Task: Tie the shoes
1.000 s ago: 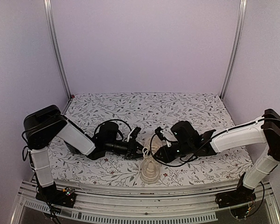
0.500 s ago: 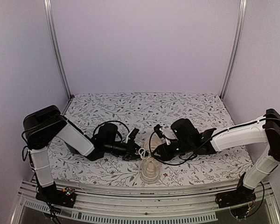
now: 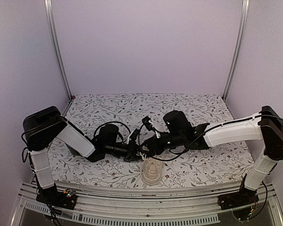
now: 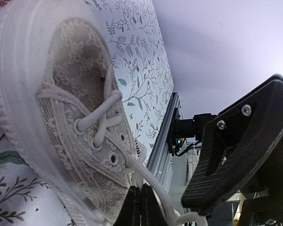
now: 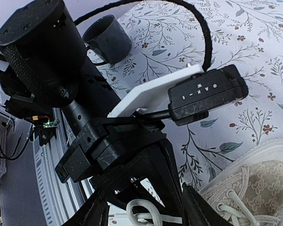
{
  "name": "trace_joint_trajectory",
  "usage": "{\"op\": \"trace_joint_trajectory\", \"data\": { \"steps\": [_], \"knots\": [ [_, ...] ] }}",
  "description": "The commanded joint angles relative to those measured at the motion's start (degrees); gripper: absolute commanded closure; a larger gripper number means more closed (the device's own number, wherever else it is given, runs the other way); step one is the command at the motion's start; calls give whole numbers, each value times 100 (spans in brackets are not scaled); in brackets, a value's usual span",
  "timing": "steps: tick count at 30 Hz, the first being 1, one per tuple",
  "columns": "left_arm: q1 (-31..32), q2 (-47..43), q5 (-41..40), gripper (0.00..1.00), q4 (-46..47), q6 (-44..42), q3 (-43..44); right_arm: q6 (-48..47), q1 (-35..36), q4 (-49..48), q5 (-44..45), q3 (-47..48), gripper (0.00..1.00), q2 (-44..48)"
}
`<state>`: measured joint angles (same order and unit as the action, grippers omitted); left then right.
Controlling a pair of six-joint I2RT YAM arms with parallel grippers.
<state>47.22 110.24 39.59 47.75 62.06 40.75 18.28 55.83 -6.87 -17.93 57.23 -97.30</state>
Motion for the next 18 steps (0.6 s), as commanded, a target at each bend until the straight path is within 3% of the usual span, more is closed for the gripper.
{"op": "trace_joint_trajectory", "data": {
  "steps": [1,10,18],
  "knots": [
    [-54,-156,-3,100,24,-107,-50,-88,32,-70,-175,-29,46,-20],
    [-54,-160,-4,100,33,-111,-32,-40,32,-86,-87,-206,59,-65],
    [-51,-176,-45,100,16,-107,-67,-36,34,-132,118,-252,96,28]
  ]
}}
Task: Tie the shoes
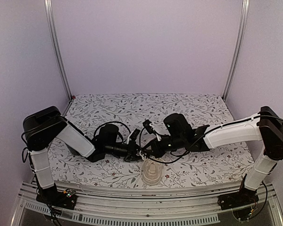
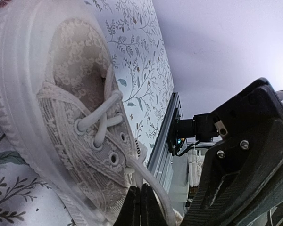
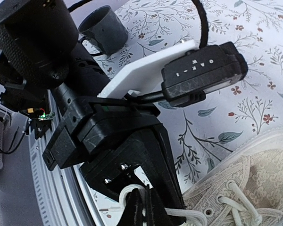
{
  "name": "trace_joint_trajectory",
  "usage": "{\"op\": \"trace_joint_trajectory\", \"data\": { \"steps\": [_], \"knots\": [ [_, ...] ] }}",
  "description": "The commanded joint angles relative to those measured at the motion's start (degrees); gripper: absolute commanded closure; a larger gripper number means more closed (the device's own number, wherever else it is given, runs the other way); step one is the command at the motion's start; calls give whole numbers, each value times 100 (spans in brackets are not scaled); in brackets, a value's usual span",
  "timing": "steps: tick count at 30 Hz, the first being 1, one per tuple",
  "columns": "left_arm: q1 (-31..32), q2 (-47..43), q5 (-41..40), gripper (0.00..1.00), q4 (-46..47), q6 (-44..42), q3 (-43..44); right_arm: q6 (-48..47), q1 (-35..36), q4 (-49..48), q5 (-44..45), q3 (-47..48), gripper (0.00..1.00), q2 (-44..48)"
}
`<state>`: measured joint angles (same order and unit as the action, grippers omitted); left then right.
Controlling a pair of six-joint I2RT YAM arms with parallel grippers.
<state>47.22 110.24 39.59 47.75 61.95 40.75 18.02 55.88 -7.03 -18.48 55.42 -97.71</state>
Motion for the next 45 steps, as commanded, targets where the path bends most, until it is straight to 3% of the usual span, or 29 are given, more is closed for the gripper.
{"op": "trace_joint_trajectory", "data": {
  "steps": [1,10,22,45],
  "knots": [
    [-54,-193,-67,100,17,-100,-73,-9,22,-103,255,-112,97,125],
    [-170,-321,-262,100,9,-141,-378,611,-69,455,1404,-767,98,966],
    [-360,-586,-489,100,-204,-404,-786,1411,-618,534,1675,-1334,98,1132],
    [-1078,-1043,-1076,100,-660,-838,-1584,1474,-1718,246,1767,-1683,98,657]
  ]
}}
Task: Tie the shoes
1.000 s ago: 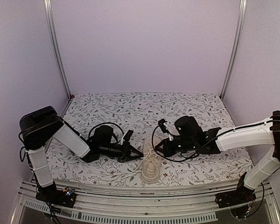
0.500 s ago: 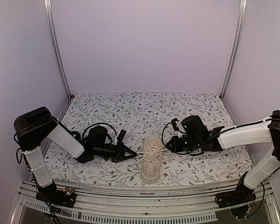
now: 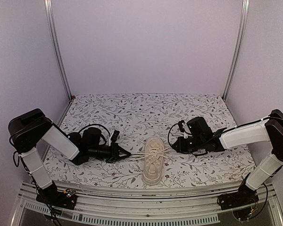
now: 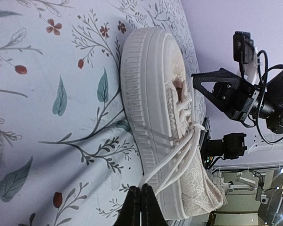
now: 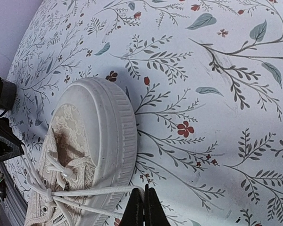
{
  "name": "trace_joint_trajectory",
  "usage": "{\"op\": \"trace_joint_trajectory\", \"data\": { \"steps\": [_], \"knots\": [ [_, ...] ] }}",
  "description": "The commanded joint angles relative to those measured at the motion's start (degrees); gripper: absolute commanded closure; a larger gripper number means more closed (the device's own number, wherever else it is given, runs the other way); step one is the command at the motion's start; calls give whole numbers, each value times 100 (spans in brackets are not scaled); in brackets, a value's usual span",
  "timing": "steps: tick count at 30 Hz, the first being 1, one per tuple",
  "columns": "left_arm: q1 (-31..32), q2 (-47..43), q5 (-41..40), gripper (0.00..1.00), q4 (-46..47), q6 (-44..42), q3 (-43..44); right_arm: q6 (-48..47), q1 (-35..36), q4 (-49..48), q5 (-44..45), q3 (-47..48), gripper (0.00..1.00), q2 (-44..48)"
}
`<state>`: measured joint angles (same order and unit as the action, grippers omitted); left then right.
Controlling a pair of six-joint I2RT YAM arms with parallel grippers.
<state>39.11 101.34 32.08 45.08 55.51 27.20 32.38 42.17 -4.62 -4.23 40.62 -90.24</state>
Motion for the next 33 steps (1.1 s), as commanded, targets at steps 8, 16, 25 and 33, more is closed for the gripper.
{"op": "trace_joint_trajectory", "data": {
  "steps": [8,16,25,33],
  "knots": [
    [-452,-283,-439,100,-557,-288,-399,49,-604,-64,392,-483,98,4],
    [-475,-390,-506,100,-666,-408,-374,15,-658,-160,309,-543,98,44],
    [-466,-491,-555,100,-935,-719,-206,-146,-661,-212,151,-581,97,306],
    [-450,-1080,-628,34,-1793,-1595,318,-626,-665,-216,-171,-633,27,999]
  ]
}}
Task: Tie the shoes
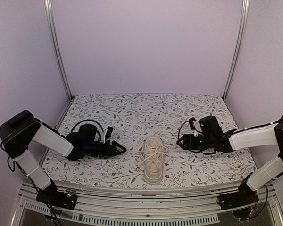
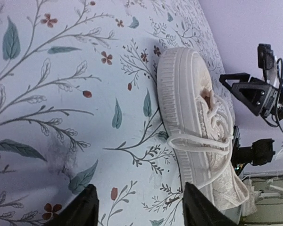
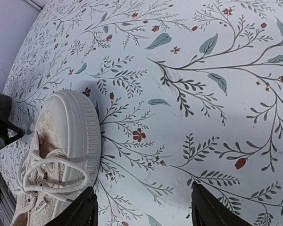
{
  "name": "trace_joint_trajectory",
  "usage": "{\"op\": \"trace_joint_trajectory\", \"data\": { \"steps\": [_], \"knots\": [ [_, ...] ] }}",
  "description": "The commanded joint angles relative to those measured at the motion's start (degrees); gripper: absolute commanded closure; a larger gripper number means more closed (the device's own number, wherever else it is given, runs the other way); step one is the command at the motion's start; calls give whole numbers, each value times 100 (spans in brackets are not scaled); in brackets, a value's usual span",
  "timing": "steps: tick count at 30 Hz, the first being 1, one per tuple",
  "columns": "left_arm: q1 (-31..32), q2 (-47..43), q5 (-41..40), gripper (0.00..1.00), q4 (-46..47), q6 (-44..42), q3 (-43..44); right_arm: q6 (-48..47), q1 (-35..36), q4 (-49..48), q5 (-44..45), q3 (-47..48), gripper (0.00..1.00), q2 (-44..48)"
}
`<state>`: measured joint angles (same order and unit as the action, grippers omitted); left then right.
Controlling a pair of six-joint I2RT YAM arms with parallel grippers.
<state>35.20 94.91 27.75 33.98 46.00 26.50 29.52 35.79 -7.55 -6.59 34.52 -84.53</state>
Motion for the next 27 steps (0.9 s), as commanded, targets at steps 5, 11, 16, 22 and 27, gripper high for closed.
{"op": "trace_joint_trajectory", "data": {
  "steps": [5,11,16,22,27],
  "knots": [
    [-57,-647,-305,28,-1392,-1371,1131,-701,-29,224,-165,335,16,527],
    [-447,-618,-825,27,-2087,-2193,2189,-1022,-292,559,-163,1342,10,125],
    [-1922,-1273,-761,26,-1989,-2164,1974,-1227,-1423,387,-587,1399,7,161],
    [-4117,-3020,-1185,14,-1880,-2292,949,-1183,-3351,-534,-1026,358,6,932],
    [-4496,-3865,-2842,4,-1692,-3359,78,-1338,-4006,-1579,69,-597,5,1572]
  ]
}}
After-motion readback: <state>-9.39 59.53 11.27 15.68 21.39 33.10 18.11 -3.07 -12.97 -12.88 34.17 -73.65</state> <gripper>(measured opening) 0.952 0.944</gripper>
